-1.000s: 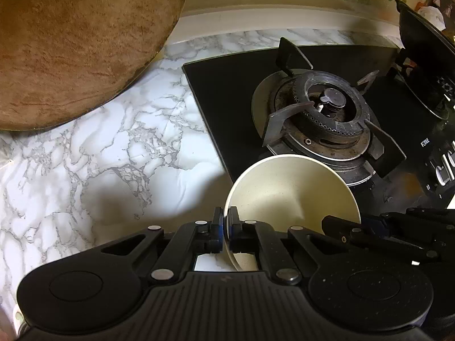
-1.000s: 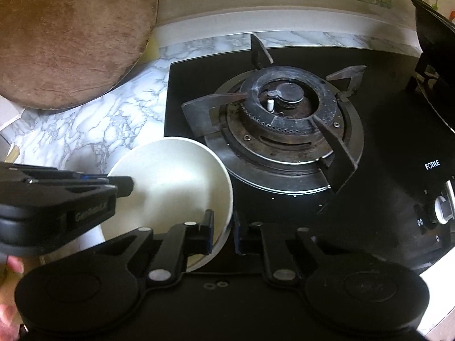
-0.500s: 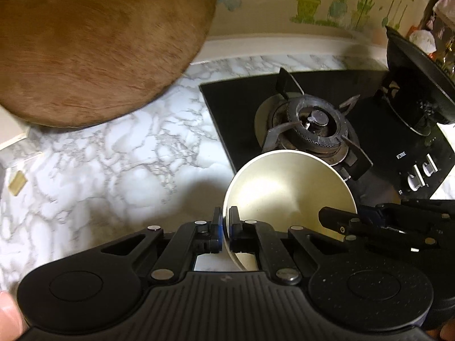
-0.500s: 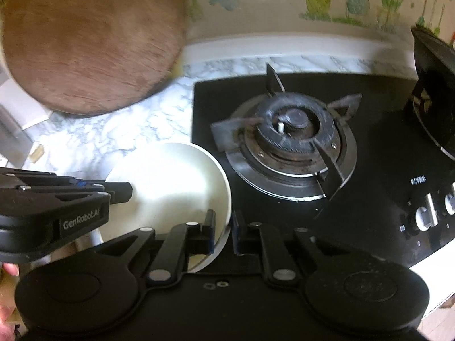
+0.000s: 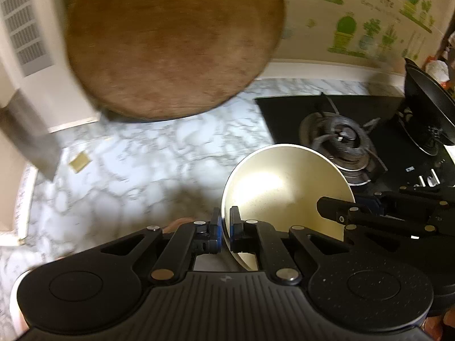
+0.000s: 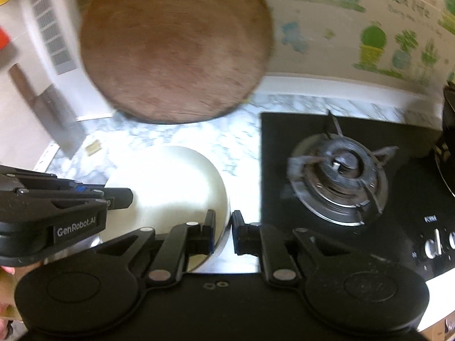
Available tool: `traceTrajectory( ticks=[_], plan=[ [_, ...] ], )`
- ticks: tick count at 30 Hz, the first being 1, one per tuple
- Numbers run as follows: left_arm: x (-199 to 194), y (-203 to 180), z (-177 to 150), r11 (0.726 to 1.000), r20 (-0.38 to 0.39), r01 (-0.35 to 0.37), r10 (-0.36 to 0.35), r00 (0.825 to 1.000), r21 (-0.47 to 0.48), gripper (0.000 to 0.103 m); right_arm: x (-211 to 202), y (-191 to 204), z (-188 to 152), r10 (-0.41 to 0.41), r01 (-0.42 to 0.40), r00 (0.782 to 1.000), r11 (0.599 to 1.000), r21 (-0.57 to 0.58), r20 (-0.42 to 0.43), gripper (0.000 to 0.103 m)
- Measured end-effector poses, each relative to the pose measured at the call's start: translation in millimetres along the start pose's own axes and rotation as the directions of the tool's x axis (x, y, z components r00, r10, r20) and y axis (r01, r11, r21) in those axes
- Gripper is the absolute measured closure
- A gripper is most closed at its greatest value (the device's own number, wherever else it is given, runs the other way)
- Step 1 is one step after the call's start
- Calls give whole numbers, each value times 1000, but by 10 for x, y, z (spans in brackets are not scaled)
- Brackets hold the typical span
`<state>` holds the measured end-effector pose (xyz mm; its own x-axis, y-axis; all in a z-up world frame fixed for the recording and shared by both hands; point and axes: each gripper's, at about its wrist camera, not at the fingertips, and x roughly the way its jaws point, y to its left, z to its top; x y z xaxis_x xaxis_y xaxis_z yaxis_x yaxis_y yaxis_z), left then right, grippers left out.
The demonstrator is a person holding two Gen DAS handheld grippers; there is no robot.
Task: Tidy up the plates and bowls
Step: 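Lift the cream bowl with both grippers and carry it over the pink cup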
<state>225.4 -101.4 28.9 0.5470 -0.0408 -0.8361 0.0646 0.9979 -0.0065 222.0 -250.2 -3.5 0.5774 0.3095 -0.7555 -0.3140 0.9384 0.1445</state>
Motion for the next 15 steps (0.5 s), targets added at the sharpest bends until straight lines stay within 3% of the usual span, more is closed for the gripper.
traceTrajectory(
  ticks=[8, 15],
  plan=[
    [-73, 545, -264, 996, -35, -41, 38, 999, -74, 99, 124, 542, 108, 61, -64, 997, 995, -74, -38, 91],
    [98, 827, -497, 991, -105, -66, 53, 993, -119, 99, 382, 907, -33, 78, -91, 990, 990, -108, -114, 91]
  ],
)
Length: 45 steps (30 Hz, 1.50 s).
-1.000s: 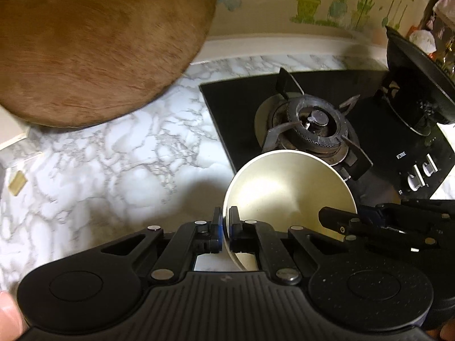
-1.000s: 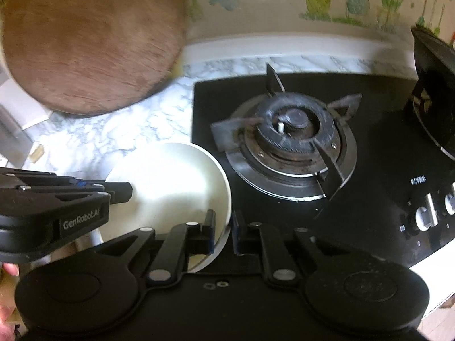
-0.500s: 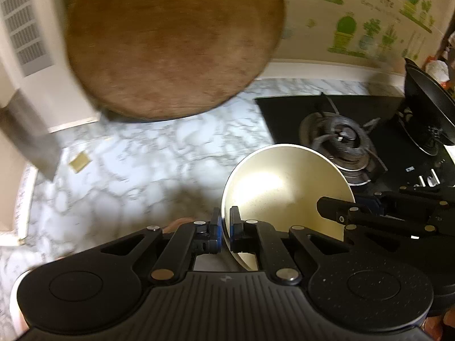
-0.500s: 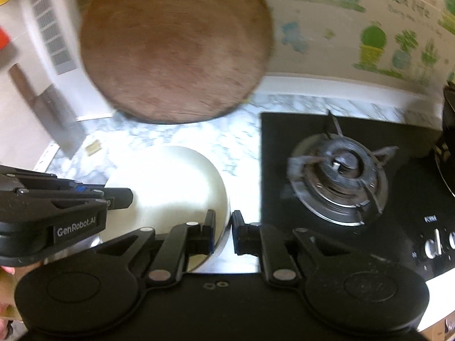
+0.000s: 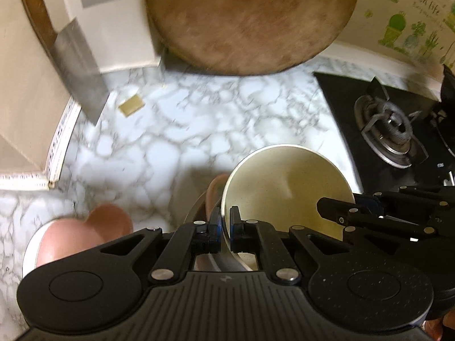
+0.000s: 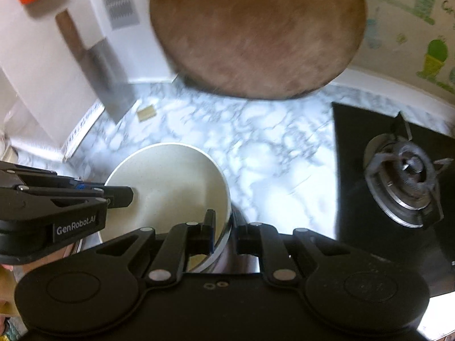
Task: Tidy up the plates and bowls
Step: 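Lift the cream bowl with both grippers and carry it over the pink cup, then lower the cream bowl into the pink cup and open both grippers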
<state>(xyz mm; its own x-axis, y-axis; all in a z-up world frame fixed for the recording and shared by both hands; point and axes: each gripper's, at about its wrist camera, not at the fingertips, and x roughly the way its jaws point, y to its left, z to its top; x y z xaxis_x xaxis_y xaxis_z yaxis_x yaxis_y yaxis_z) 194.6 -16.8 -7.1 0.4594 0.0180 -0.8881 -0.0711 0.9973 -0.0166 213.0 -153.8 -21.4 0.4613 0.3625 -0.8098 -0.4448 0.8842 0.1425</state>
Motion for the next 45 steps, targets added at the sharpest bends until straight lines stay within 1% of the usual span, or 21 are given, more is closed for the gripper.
traceTrajectory(
  ticks=[5, 11, 20, 31, 36, 38, 40, 43, 45],
  plan=[
    [163, 61, -75, 1000, -44, -3, 3, 999, -4, 99, 161, 115, -74, -1, 0, 999, 1000, -14, -50, 91],
    [300, 81, -103, 1000, -68, -7, 8, 998, 5, 99, 266, 138, -109, -14, 12, 997, 1000, -19, -82, 90],
    [342, 98, -91, 1000, -62, -15, 17, 998, 25, 99, 377, 157, -90, -13, 10, 995, 1000, -29, -104, 90],
    [363, 131, -104, 1000, -51, 6, -5, 999, 21, 99, 421, 160, -71, -20, 18, 994, 1000, -20, -107, 88],
    [341, 176, -125, 1000, -46, 21, -21, 999, 14, 99, 367, 129, -58, 3, -3, 995, 1000, -2, -97, 83],
    [305, 191, -128, 999, -35, 41, -40, 999, 10, 97, 321, 120, -54, 10, -10, 996, 1000, 1, -84, 81],
    [270, 193, -129, 999, -25, 43, -42, 999, 12, 97, 261, 114, -43, 19, -19, 998, 1000, 0, -67, 79],
    [207, 179, -138, 999, -6, 39, -38, 999, 23, 97, 181, 114, -31, 23, -23, 999, 1000, 0, -42, 71],
    [163, 176, -143, 999, 1, 46, -46, 999, 24, 96, 135, 110, -27, 26, -26, 999, 1000, 1, -28, 63]
  ],
)
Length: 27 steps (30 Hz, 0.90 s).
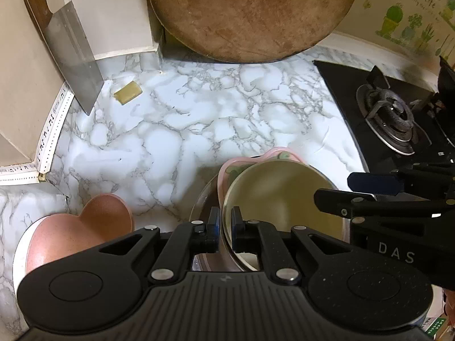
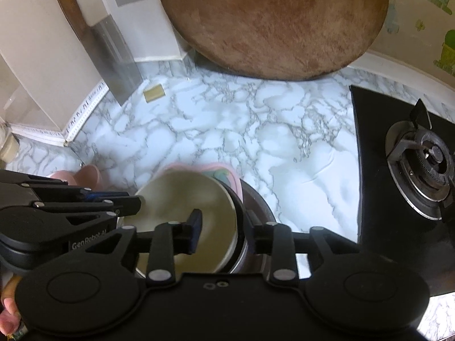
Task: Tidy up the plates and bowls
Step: 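Lower the cream bowl into the pink cup and open both grippers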
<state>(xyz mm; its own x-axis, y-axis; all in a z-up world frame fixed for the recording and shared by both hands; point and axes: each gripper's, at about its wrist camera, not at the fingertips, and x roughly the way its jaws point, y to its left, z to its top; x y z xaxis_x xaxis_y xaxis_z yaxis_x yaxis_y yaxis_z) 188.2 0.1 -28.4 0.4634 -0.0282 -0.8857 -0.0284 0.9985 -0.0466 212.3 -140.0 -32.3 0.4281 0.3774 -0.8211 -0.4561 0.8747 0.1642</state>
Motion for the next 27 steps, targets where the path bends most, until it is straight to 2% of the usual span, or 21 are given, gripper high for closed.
traceTrajectory(
  ticks=[2, 7, 9, 16, 18, 20, 22, 27],
  plan=[
    [-51, 2, -10, 1000, 11, 9, -9, 1000, -1, 96, -46, 1, -6, 1, -1, 1000, 1000, 2, 17, 55],
    [-194, 12, -47, 1000, 45, 17, -17, 999, 1, 96, -177, 14, -45, 12, -12, 999, 1000, -5, 47, 48],
    [-245, 19, -71, 1000, 57, 26, -26, 998, -1, 96, -239, 23, -67, 17, -16, 998, 1000, -11, 67, 40],
    [-443, 11, -162, 999, 105, 45, -45, 993, 3, 93, -446, 45, -125, 33, -30, 992, 999, -27, 120, 36],
    [-486, 15, -188, 999, 117, 51, -51, 992, -1, 83, -508, 51, -145, 34, -30, 990, 999, -34, 140, 31],
    [-545, 28, -224, 998, 141, 55, -54, 989, -7, 54, -564, 56, -162, 40, -35, 987, 999, -40, 156, 30],
    [-609, 39, -268, 999, 175, 51, -48, 983, -11, 41, -618, 53, -181, 46, -39, 984, 998, -46, 170, 28],
    [-703, 69, -349, 998, 201, 60, -56, 978, -12, 38, -725, 25, -250, 60, -51, 977, 998, -49, 204, 22]
  ],
)
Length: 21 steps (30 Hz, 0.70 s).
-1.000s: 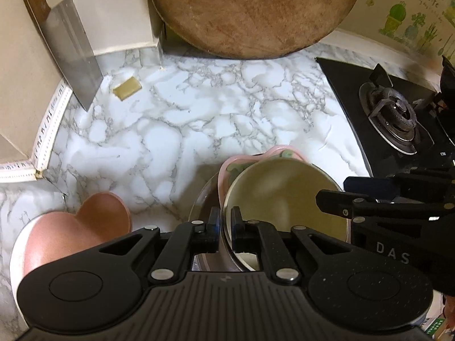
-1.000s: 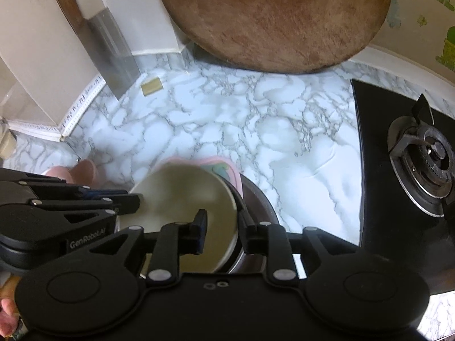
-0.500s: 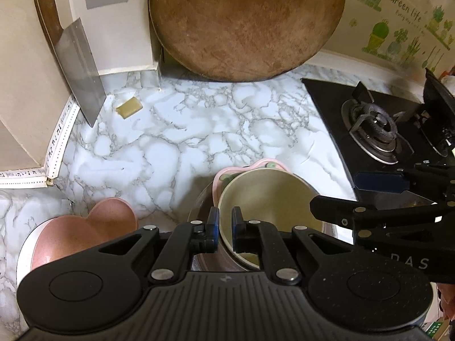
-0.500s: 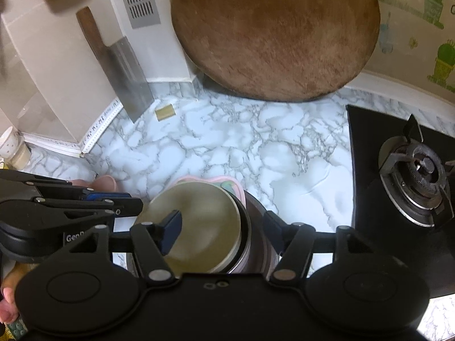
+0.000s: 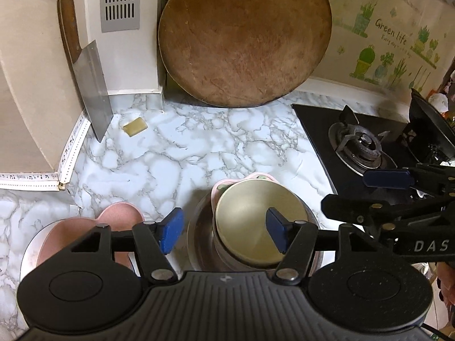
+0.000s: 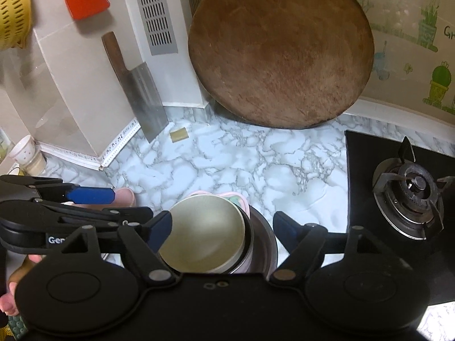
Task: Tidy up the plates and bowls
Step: 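Lower the cream bowl into the pink cup and open both grippers, then move both grippers to the rim of the steel bowl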
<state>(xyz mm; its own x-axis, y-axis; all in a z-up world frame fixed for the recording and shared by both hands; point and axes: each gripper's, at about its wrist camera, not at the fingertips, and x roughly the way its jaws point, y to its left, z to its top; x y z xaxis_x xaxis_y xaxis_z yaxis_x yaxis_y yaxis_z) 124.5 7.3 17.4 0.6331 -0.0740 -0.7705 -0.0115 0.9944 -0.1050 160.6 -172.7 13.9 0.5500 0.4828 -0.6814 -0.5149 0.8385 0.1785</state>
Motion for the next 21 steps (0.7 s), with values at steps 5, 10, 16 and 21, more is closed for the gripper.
traceTrajectory(
  ticks=[5, 10, 16, 21],
  plan=[
    [-68, 36, -113, 1000, 44, -9, 10, 999, -13, 26, -73, -71, -73, -3, 3, 1000, 1000, -4, 25, 14],
    [-71, 94, -233, 999, 47, -19, 22, 999, -50, 26, -82, -188, -194, 4, -4, 1000, 1000, 19, 28, 6],
    [21, 133, -386, 997, 18, -32, 34, 999, -74, 26, -29, -368, -341, -6, 5, 1000, 998, 60, 14, 5],
    [128, 170, -494, 995, -10, -50, 49, 999, -91, 26, 66, -499, -470, -22, 23, 1000, 997, 75, -9, 5]
  ],
)
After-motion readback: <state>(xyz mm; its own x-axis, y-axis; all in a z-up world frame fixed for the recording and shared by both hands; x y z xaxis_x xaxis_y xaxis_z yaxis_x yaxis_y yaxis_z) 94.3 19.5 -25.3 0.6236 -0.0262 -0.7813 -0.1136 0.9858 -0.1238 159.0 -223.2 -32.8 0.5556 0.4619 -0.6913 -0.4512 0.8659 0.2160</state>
